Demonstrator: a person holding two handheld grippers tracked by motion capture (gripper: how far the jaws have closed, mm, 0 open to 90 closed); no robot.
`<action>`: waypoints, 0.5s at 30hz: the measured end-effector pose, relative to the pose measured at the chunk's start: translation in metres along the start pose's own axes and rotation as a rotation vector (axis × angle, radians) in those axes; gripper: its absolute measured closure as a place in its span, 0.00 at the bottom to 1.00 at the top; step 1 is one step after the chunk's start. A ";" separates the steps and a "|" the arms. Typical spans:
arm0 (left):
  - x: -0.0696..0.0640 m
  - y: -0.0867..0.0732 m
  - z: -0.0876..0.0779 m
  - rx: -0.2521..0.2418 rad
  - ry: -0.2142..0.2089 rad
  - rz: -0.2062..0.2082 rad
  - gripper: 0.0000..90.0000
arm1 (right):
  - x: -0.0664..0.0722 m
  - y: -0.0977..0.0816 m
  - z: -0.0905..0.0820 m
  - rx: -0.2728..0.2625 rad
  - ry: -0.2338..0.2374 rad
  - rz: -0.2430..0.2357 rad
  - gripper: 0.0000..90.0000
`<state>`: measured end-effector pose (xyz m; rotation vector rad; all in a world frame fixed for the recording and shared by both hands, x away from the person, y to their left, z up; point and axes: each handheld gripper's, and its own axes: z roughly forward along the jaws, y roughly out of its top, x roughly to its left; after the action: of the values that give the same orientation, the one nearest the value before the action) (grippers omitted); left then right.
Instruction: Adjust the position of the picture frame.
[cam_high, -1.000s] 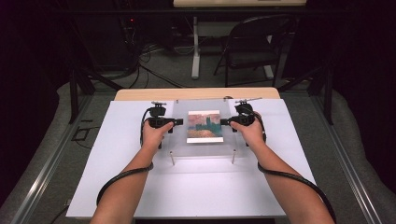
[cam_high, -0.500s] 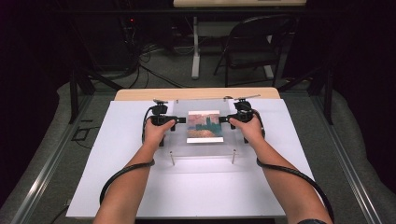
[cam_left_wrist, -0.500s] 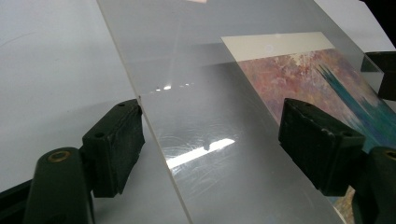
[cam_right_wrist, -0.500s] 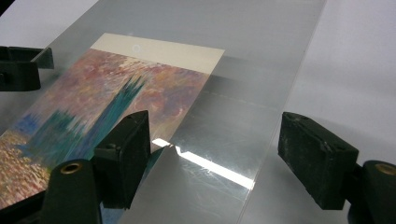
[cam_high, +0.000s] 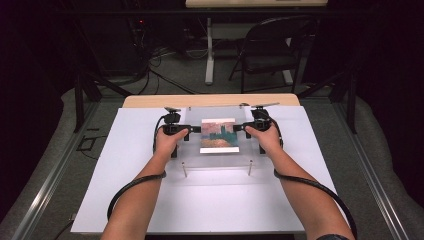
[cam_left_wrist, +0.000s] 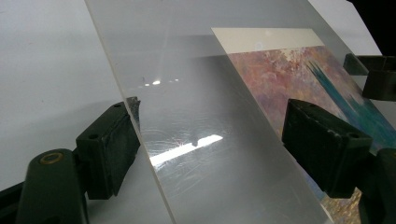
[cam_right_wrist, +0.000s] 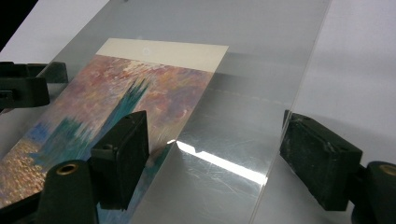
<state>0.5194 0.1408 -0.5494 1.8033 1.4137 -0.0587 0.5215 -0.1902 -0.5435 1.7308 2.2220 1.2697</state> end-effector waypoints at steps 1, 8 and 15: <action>0.000 0.000 0.000 -0.001 -0.005 -0.004 0.22 | 0.000 0.000 0.000 0.001 0.000 0.001 0.26; 0.000 0.000 0.001 -0.006 -0.008 -0.011 0.22 | -0.001 -0.001 0.001 0.002 0.019 0.024 0.27; 0.001 0.000 0.001 -0.006 -0.012 -0.016 0.23 | -0.001 -0.001 0.000 0.000 0.015 0.023 0.27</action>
<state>0.5197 0.1409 -0.5506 1.7837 1.4186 -0.0739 0.5211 -0.1906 -0.5449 1.7574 2.2166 1.2918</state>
